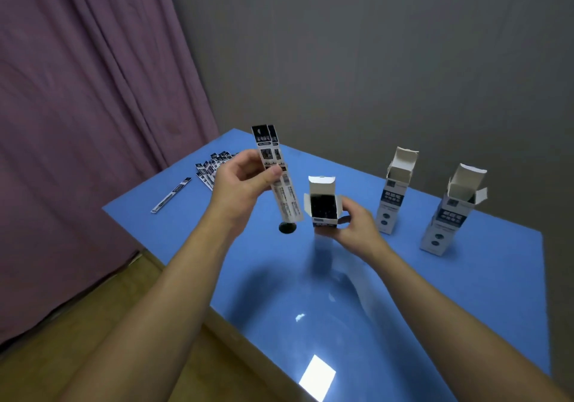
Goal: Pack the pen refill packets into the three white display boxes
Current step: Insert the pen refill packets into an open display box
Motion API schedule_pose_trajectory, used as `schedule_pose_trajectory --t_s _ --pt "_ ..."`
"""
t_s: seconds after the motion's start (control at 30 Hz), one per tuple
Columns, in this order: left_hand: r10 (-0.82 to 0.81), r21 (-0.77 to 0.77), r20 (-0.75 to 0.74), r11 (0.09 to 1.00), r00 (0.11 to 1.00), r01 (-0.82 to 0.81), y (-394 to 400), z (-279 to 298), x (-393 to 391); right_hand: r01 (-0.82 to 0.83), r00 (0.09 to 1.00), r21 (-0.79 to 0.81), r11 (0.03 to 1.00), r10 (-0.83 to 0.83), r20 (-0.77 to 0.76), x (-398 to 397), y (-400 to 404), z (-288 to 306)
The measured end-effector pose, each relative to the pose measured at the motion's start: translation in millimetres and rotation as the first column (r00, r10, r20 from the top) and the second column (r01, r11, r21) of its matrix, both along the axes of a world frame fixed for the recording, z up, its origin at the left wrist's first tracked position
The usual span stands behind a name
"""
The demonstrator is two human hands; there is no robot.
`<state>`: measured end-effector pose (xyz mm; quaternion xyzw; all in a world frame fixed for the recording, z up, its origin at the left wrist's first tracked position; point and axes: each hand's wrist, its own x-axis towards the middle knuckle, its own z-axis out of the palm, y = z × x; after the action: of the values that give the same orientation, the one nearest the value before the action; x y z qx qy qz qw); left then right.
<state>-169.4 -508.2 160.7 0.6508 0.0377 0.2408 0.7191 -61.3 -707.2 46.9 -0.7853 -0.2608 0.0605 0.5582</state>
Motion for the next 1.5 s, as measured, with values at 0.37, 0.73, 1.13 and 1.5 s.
schedule_pose_trajectory --t_s 0.37,0.73,1.13,1.5 --pt "0.033 0.03 0.238 0.999 0.971 -0.041 -36 32 -12 -0.089 0.99 -0.014 0.996 0.09 0.105 -15 -5 17" --pt "0.099 0.03 0.258 0.993 0.961 -0.11 -56 32 -16 -0.122 0.977 -0.006 0.993 0.121 0.175 -19 -9 23" --pt "0.095 -0.079 0.267 0.994 0.959 -0.077 -50 24 -21 -0.132 0.982 0.008 0.991 0.13 0.134 -25 -6 25" --pt "0.076 -0.154 0.269 0.987 0.96 -0.035 -46 20 -23 -0.135 0.985 -0.001 0.991 0.134 0.109 -25 -4 26"
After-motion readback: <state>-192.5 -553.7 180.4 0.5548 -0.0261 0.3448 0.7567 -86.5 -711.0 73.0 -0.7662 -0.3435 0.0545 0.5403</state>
